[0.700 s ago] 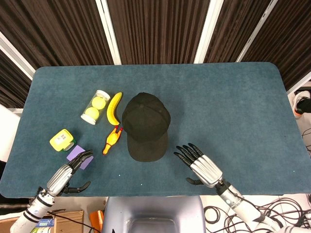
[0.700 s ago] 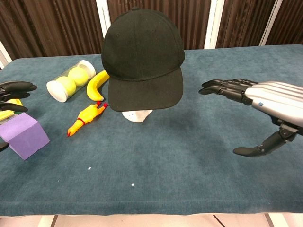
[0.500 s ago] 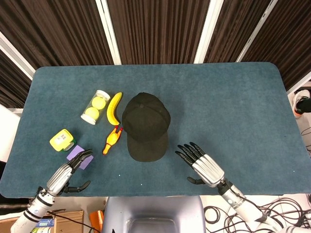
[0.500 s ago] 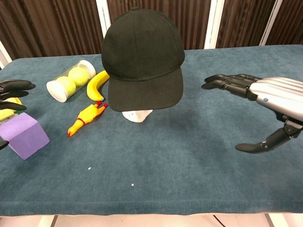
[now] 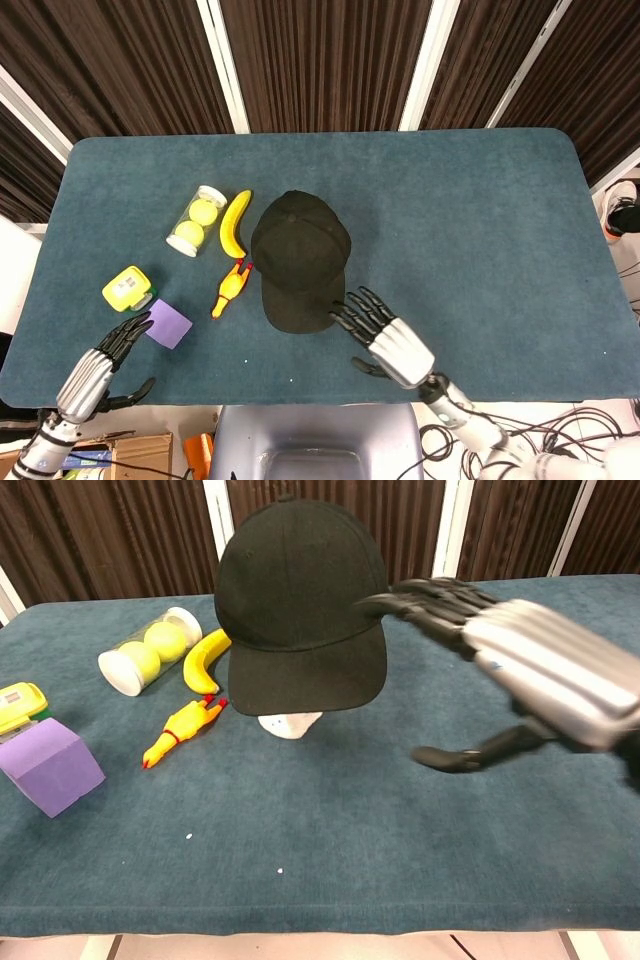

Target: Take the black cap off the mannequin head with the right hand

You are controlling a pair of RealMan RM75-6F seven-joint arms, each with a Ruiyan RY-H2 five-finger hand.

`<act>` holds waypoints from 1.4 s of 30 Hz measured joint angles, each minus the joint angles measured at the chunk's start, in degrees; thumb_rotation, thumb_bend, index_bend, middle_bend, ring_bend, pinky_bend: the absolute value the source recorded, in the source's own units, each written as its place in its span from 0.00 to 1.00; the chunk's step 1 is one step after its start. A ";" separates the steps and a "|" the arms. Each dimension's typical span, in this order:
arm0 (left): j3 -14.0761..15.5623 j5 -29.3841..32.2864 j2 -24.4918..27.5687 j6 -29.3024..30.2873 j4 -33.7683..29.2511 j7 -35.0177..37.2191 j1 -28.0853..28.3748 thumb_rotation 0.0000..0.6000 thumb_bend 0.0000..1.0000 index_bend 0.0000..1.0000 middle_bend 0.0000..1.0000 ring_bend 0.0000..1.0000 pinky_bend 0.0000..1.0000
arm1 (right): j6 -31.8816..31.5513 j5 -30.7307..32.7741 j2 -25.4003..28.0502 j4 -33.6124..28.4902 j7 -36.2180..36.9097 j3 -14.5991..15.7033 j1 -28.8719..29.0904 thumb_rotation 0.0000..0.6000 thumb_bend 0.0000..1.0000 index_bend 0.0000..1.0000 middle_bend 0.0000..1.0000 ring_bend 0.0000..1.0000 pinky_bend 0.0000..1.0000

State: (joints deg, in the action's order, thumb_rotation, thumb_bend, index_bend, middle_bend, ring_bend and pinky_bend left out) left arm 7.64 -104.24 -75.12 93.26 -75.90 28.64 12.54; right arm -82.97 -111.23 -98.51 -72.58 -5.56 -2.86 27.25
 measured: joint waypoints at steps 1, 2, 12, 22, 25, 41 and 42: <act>0.08 0.01 0.07 0.41 -0.01 -0.41 -0.36 1.00 0.36 0.00 0.03 0.06 0.15 | -0.38 -0.26 -1.73 1.67 -0.52 -0.48 0.50 1.00 0.13 0.16 0.16 0.00 0.07; 0.11 0.04 0.09 0.71 0.04 -0.70 -0.62 1.00 0.36 0.00 0.03 0.06 0.15 | -0.73 -0.48 -3.42 3.39 -1.06 -0.95 1.02 1.00 0.13 0.17 0.18 0.00 0.07; 0.15 1.14 0.66 1.65 0.76 -0.94 -2.18 1.00 0.36 0.00 0.03 0.06 0.15 | -4.09 -1.23 -15.65 19.70 -5.29 -4.11 6.60 1.00 0.13 0.28 0.23 0.04 0.10; 0.07 0.72 0.57 2.39 1.06 -2.06 -2.84 1.00 0.36 0.00 0.03 0.05 0.15 | -6.18 1.06 -22.00 29.51 -4.66 -5.20 10.00 1.00 0.13 0.36 0.26 0.07 0.12; -0.09 0.77 0.63 2.76 1.17 -2.03 -3.10 1.00 0.36 0.00 0.03 0.05 0.15 | -7.89 1.69 -23.19 32.57 -4.39 -5.43 10.53 1.00 0.13 0.37 0.27 0.08 0.12; -0.42 0.54 0.56 3.21 1.12 -2.38 -3.55 1.00 0.36 0.00 0.04 0.06 0.15 | -13.35 7.21 -25.53 39.43 0.14 -6.92 12.96 1.00 0.20 0.50 0.35 0.18 0.25; -0.42 0.56 0.55 3.16 1.12 -2.40 -3.54 1.00 0.36 0.00 0.04 0.06 0.15 | -13.61 7.43 -25.39 39.44 0.33 -6.86 12.98 1.00 0.20 0.51 0.35 0.19 0.26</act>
State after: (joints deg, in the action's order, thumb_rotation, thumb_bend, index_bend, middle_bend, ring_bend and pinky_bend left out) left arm 7.22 -103.68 -74.57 96.42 -74.78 26.24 8.99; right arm -96.58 -103.80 -123.90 -33.14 -5.24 -9.71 40.23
